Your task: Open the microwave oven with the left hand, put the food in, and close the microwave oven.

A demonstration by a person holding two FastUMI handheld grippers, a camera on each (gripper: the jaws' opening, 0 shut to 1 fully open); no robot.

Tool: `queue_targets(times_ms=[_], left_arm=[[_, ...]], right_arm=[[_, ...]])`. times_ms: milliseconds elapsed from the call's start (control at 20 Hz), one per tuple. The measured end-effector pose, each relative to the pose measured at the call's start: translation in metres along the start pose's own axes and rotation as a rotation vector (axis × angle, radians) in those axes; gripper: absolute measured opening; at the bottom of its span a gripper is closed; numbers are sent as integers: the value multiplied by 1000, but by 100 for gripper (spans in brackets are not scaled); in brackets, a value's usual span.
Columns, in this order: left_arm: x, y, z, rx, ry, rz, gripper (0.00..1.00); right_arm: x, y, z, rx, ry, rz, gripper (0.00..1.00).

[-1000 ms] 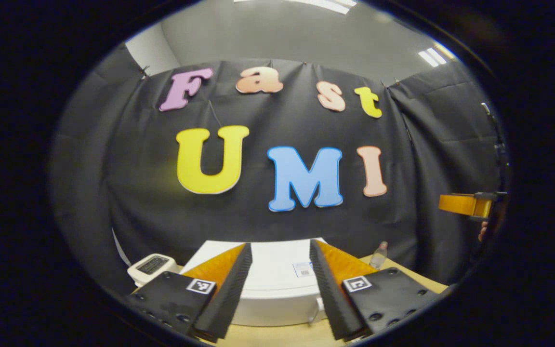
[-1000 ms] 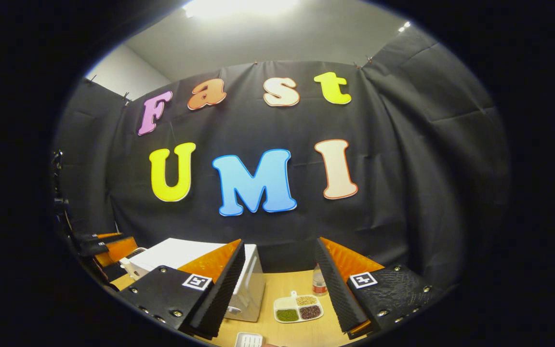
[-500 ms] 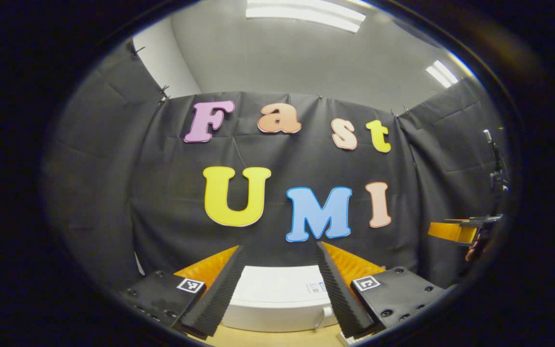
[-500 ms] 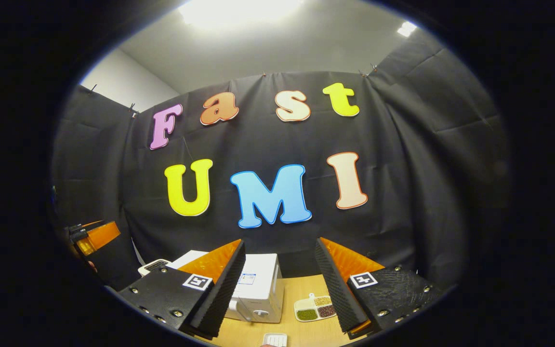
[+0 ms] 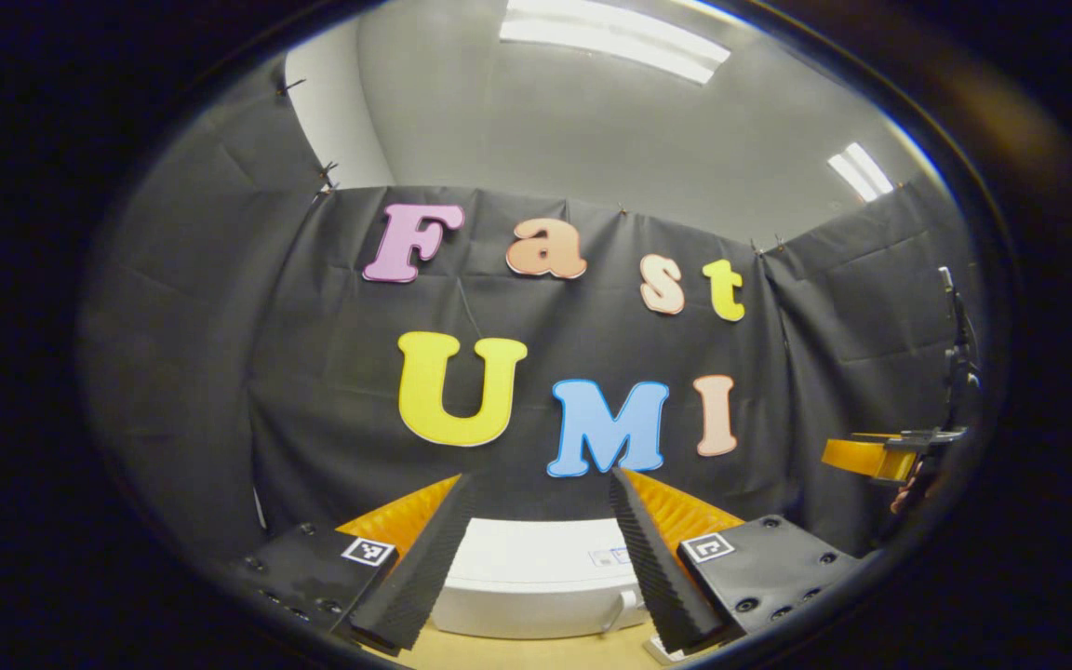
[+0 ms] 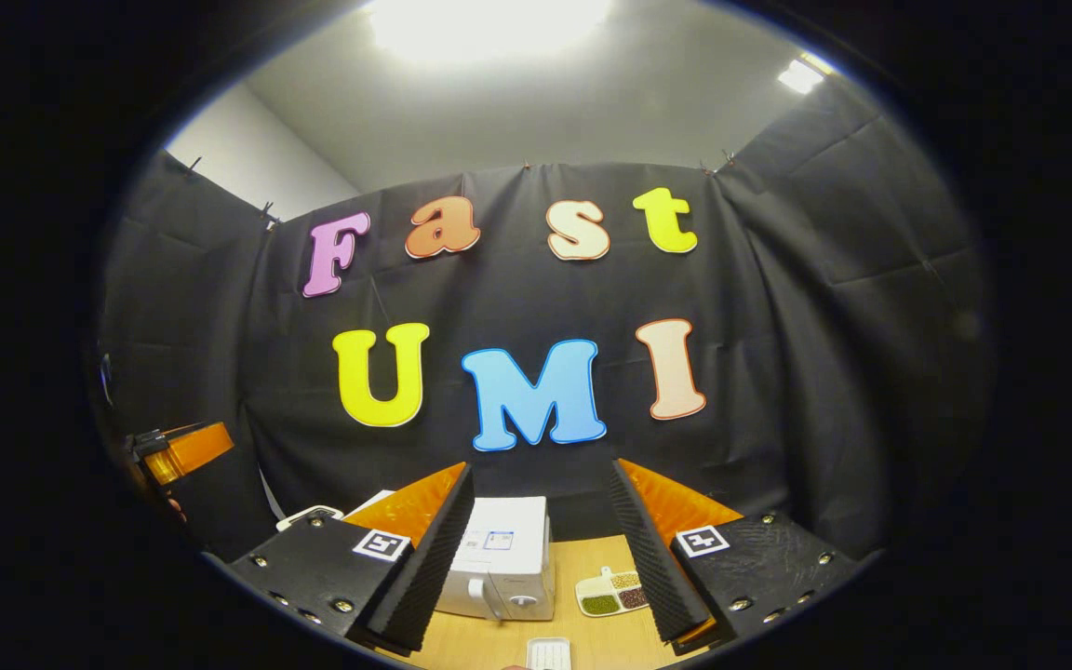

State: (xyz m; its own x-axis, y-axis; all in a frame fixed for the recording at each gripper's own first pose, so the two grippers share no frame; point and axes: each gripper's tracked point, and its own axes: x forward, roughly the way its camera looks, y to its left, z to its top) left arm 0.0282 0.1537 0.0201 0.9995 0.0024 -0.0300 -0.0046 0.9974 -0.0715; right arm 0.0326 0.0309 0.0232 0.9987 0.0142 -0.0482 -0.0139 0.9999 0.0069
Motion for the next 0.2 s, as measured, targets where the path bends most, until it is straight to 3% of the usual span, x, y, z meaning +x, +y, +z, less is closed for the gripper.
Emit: queue_targets(times_ms=[200], left_arm=[[-13, 5, 4, 3, -4, -29, 96]], right_arm=[[-17, 18, -2, 14, 7, -4, 88]])
